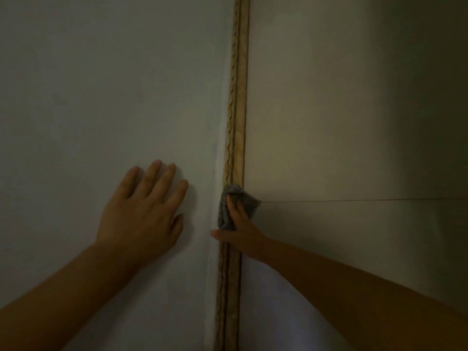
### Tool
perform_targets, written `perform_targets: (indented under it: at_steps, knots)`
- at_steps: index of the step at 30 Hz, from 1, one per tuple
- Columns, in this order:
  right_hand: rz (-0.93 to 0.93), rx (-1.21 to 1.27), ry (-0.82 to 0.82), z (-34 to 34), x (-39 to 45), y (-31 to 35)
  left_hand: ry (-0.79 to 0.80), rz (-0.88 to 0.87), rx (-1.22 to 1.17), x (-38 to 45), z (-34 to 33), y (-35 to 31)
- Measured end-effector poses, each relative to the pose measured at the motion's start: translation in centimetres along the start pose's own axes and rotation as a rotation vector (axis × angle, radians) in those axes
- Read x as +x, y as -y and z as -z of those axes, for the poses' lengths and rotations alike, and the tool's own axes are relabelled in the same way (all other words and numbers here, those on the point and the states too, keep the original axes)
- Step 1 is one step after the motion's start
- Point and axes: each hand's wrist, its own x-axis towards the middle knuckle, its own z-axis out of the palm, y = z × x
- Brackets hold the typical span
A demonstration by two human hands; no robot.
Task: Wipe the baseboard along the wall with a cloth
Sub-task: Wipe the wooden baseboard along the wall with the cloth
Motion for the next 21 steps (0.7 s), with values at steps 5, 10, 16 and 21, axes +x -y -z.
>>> perform_targets:
  at_steps: [5, 10, 16, 21]
  knots:
    - [-0.043, -0.025, 0.033, 0.5, 0.0, 0.3, 0.034, -0.004, -0.002, 0.2, -0.1, -0.3]
    - [-0.093, 0.080, 0.052, 0.4, 0.7, 0.6, 0.033, -0.008, 0.045, -0.1, -0.2, -0.2]
    - [-0.143, 0.103, 0.049, 0.0, 0.9, 0.8, 0.073, 0.048, 0.092, -0.1, -0.2, -0.6]
    - [-0.183, 0.095, 0.011, -0.4, 0.9, 1.1, 0.103, 0.037, 0.136, -0.2, 0.1, -0.5]
